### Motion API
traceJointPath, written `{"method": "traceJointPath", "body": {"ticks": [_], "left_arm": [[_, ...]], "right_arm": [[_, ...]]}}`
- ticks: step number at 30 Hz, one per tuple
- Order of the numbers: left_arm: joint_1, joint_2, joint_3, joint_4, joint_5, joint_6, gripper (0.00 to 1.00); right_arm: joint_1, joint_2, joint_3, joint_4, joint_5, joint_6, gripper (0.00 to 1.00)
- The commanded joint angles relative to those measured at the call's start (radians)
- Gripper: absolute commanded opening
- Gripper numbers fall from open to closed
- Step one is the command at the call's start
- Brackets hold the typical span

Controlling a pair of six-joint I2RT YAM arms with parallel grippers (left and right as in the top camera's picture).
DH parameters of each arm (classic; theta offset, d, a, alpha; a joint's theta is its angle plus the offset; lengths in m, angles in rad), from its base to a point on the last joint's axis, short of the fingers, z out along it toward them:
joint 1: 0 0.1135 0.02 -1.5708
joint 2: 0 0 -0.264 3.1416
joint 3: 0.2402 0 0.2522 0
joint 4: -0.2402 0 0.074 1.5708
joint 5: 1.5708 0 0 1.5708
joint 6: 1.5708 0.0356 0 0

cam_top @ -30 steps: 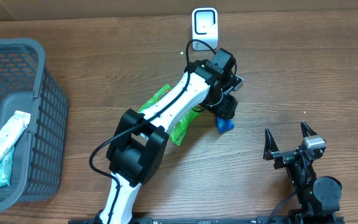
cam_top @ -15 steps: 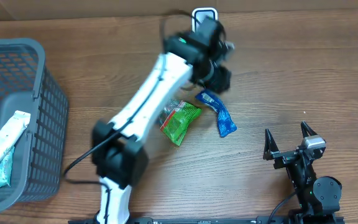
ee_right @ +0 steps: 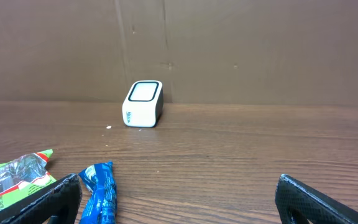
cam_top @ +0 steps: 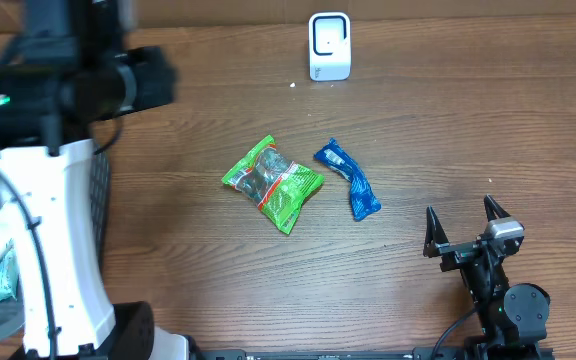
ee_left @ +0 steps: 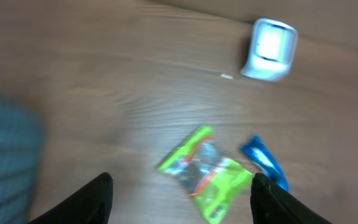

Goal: Scan the item barcode
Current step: 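Reach into the basket and grasp the white conditioner tube with left gripper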

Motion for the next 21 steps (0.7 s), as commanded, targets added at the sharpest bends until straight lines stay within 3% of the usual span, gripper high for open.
{"method": "traceJointPath", "body": {"ticks": [1, 7, 11, 13, 21], "left_arm": [[0.158, -0.050, 0.005, -0.031, -0.024, -0.039, 0.62], [0.428, -0.069, 0.004, -0.089, -0.029, -0.056, 0.66], [0.588, -0.061, 0.002, -0.109, -0.053, -0.092, 0.84], [0.658, -0.053, 0.000, -0.109, -0.055, -0.100, 0.85], [0.801, -0.033, -0.136, -0.071, -0.162, -0.251, 0.90]], "right_arm": [[0.005, -0.011, -0.010, 0.004, 0.010, 0.000, 1.00], [0.005, -0.011, -0.010, 0.004, 0.010, 0.000, 1.00], [0.005, -0.011, -0.010, 0.004, 0.010, 0.000, 1.00], [0.005, -0.011, -0.010, 0.004, 0.010, 0.000, 1.00], [0.005, -0.011, -0.010, 0.004, 0.010, 0.000, 1.00]]}}
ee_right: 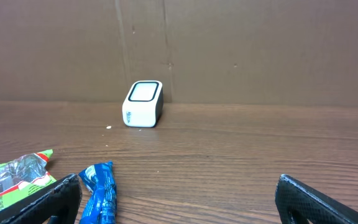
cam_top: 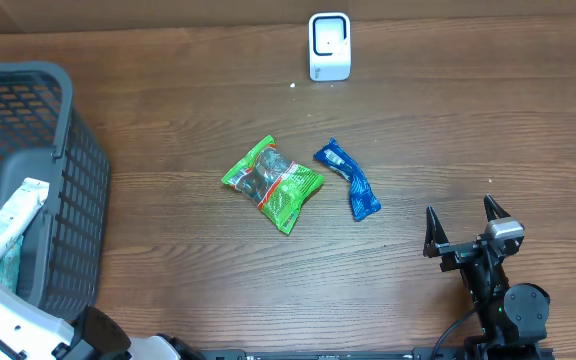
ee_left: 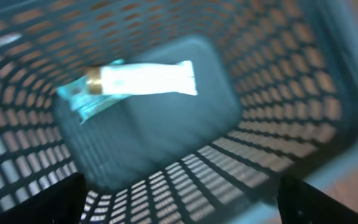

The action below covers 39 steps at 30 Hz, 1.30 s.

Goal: Scan the item barcode
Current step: 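Reach into the basket and grasp the white conditioner tube with left gripper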

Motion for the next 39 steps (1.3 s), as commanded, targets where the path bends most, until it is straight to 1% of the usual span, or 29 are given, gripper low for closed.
{"method": "traceJointPath", "body": {"ticks": [1, 4, 8, 10, 13, 16, 20, 23, 25, 28, 31, 34, 39], "left_arm": [[0.029, 0.012, -0.111, 0.042, -0.086, -0.106, 0.90], [0.035, 0.012, -0.248, 0.143, -0.106, -0.110, 0.90], [0.035, 0.014, -0.369, 0.261, -0.126, -0.100, 0.90], [0.035, 0.020, -0.425, 0.333, -0.126, -0.074, 0.89], [0.035, 0.037, -0.499, 0.402, -0.126, -0.084, 0.88], [0.035, 0.056, -0.569, 0.442, -0.129, -0.172, 0.88], [0.035, 0.072, -0.671, 0.497, -0.182, -0.362, 0.88], [0.035, 0.078, -0.739, 0.555, -0.218, -0.450, 0.89], [0.035, 0.078, -0.784, 0.615, -0.224, -0.478, 0.89], [0.035, 0.078, -0.834, 0.714, -0.224, -0.477, 0.94], [0.035, 0.078, -0.866, 0.798, -0.239, -0.475, 0.97], [0.034, 0.078, -0.894, 0.883, -0.250, -0.452, 0.97], [0.034, 0.106, -0.924, 0.969, -0.257, -0.437, 0.97]], "right_arm": [[0.005, -0.011, -0.010, 0.004, 0.010, 0.000, 1.00], [0.005, -0.011, -0.010, 0.004, 0.010, 0.000, 1.00], [0.005, -0.011, -0.010, 0.004, 0.010, 0.000, 1.00], [0.005, -0.011, -0.010, 0.004, 0.010, 0.000, 1.00], [0.005, -0.011, -0.010, 0.004, 0.010, 0.000, 1.00], [0.005, -0.011, -0.010, 0.004, 0.010, 0.000, 1.00], [0.005, -0.011, -0.010, 0.004, 0.010, 0.000, 1.00], [0.005, -0.011, -0.010, 0.004, 0.010, 0.000, 1.00], [0.005, -0.011, -0.010, 0.004, 0.010, 0.000, 1.00], [0.005, -0.011, -0.010, 0.004, 0.010, 0.000, 1.00], [0.005, -0.011, -0.010, 0.004, 0.010, 0.000, 1.00], [0.005, -0.011, -0.010, 0.004, 0.010, 0.000, 1.00], [0.005, -0.011, -0.010, 0.004, 0.010, 0.000, 1.00]]}}
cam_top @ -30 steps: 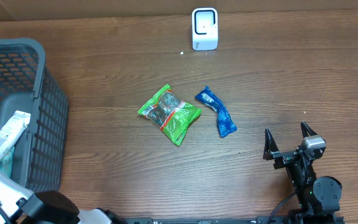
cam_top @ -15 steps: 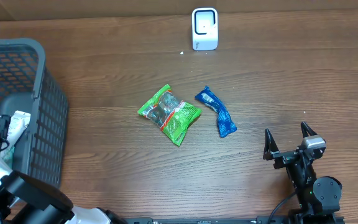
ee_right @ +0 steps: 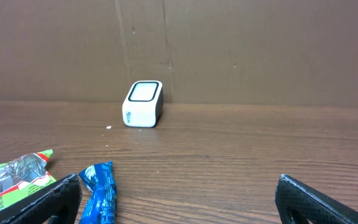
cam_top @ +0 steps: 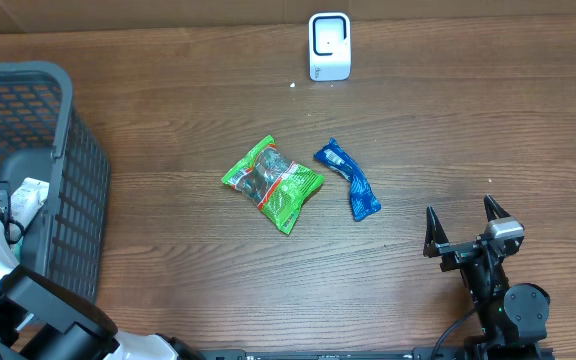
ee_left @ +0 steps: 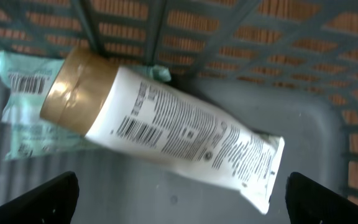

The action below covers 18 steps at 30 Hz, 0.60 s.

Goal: Scan the item barcode
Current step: 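Reach into the basket and grasp the white conditioner tube with left gripper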

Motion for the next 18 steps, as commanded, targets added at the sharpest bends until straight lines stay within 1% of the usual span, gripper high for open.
{"method": "traceJointPath", "body": {"ticks": [1, 6, 9, 11, 14, 16, 18], "left_arm": [[0.003, 0.044, -0.020, 0.030, -0.031, 0.010, 0.97], [0.002, 0.113, -0.020, 0.061, -0.023, 0.021, 0.96], [-0.013, 0.128, -0.020, 0.088, -0.020, 0.083, 0.93], [-0.028, 0.128, -0.019, 0.114, -0.019, 0.166, 0.90], [-0.056, 0.121, -0.011, 0.128, 0.044, 0.385, 0.88], [-0.074, 0.117, 0.000, 0.125, 0.089, 0.511, 0.84], [-0.091, 0.113, 0.014, 0.109, 0.109, 0.589, 0.84]], "right_arm": [[0.005, -0.011, -0.010, 0.005, 0.009, 0.000, 1.00], [0.005, -0.011, -0.010, 0.005, 0.009, 0.000, 1.00], [0.005, -0.011, -0.010, 0.005, 0.009, 0.000, 1.00], [0.005, -0.011, -0.010, 0.005, 0.009, 0.000, 1.00], [0.005, -0.011, -0.010, 0.005, 0.009, 0.000, 1.00], [0.005, -0.011, -0.010, 0.005, 0.009, 0.000, 1.00], [0.005, -0.011, -0.010, 0.005, 0.009, 0.000, 1.00]]}}
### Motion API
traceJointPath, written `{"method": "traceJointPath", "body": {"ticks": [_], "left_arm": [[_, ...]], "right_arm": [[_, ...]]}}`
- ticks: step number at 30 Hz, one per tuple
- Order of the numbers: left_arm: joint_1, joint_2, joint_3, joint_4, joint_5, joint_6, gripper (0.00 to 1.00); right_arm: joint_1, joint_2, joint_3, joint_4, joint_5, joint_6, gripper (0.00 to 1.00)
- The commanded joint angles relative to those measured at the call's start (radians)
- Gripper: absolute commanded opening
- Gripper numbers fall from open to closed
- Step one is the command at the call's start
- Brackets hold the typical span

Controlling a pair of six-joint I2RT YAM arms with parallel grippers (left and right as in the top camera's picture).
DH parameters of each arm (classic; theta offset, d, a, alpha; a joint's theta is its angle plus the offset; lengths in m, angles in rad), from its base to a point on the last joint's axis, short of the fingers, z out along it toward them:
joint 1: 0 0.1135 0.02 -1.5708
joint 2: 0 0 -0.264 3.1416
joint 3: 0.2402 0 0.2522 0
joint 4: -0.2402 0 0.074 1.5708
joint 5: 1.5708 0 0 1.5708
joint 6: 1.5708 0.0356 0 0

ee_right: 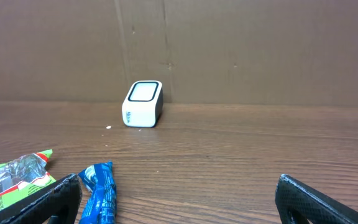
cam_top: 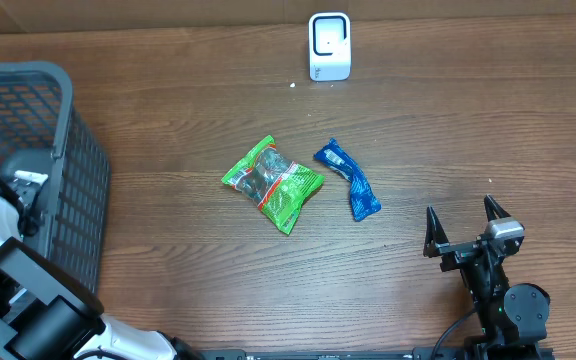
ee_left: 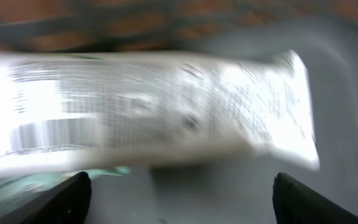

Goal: Scan the item barcode
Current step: 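Reach into the basket and grasp the white conditioner tube with left gripper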

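Observation:
A white tube [ee_left: 148, 115] with a printed barcode lies on the floor of the grey basket [cam_top: 38, 75] and fills the blurred left wrist view. My left gripper [ee_left: 182, 208] is open just in front of it, its fingers [ee_left: 73, 196] apart at the lower corners, nothing between them. From overhead the left arm reaches down into the basket and only a bit of the tube [cam_top: 30, 181] shows. The white scanner [cam_top: 329, 46] stands at the table's far edge. My right gripper [cam_top: 465, 228] rests open at the front right.
A green snack packet [cam_top: 273, 184] and a blue packet [cam_top: 349, 180] lie mid-table; the blue packet [ee_right: 100, 190] is near my right gripper's left finger. A pale teal packet [ee_left: 36, 180] lies under the tube. The basket's mesh walls surround the left arm.
My left gripper has come closer to the white tube, which now spans the upper view and is blurred. The jaws stay open. The right arm and the packets have not moved.
My left arm was first high over the table's left side, facing the packets and scanner. Then it looked down into the basket at the tube. Then it was low inside the basket, and now it is right at the tube, open.

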Motion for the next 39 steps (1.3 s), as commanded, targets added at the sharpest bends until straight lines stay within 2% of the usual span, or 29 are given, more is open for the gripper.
{"method": "traceJointPath", "body": {"ticks": [1, 8, 12, 18, 21, 27, 34, 39], "left_arm": [[-0.034, -0.017, 0.040, -0.019, 0.063, 0.267, 0.84], [-0.067, -0.038, 0.121, -0.102, 0.063, 0.389, 0.86], [-0.067, -0.038, 0.157, -0.107, 0.063, 0.454, 0.91], [-0.067, -0.020, 0.158, -0.104, 0.055, 0.750, 0.91], [-0.067, -0.012, 0.158, -0.122, 0.000, 0.899, 0.91], [-0.063, -0.011, 0.158, -0.105, -0.178, 0.944, 0.91], [-0.040, -0.010, 0.155, -0.122, -0.177, 1.000, 0.90], [-0.031, -0.010, 0.153, -0.121, -0.177, 1.114, 0.89]], "right_arm": [[0.005, -0.011, -0.010, 0.005, 0.010, 0.000, 1.00], [0.005, -0.011, -0.010, 0.005, 0.010, 0.000, 1.00], [0.005, -0.011, -0.010, 0.005, 0.010, 0.000, 1.00], [0.005, -0.011, -0.010, 0.005, 0.010, 0.000, 1.00], [0.005, -0.011, -0.010, 0.005, 0.010, 0.000, 1.00], [0.005, -0.011, -0.010, 0.005, 0.010, 0.000, 1.00], [0.005, -0.011, -0.010, 0.005, 0.010, 0.000, 1.00], [0.005, -0.011, -0.010, 0.005, 0.010, 0.000, 1.00]]}}
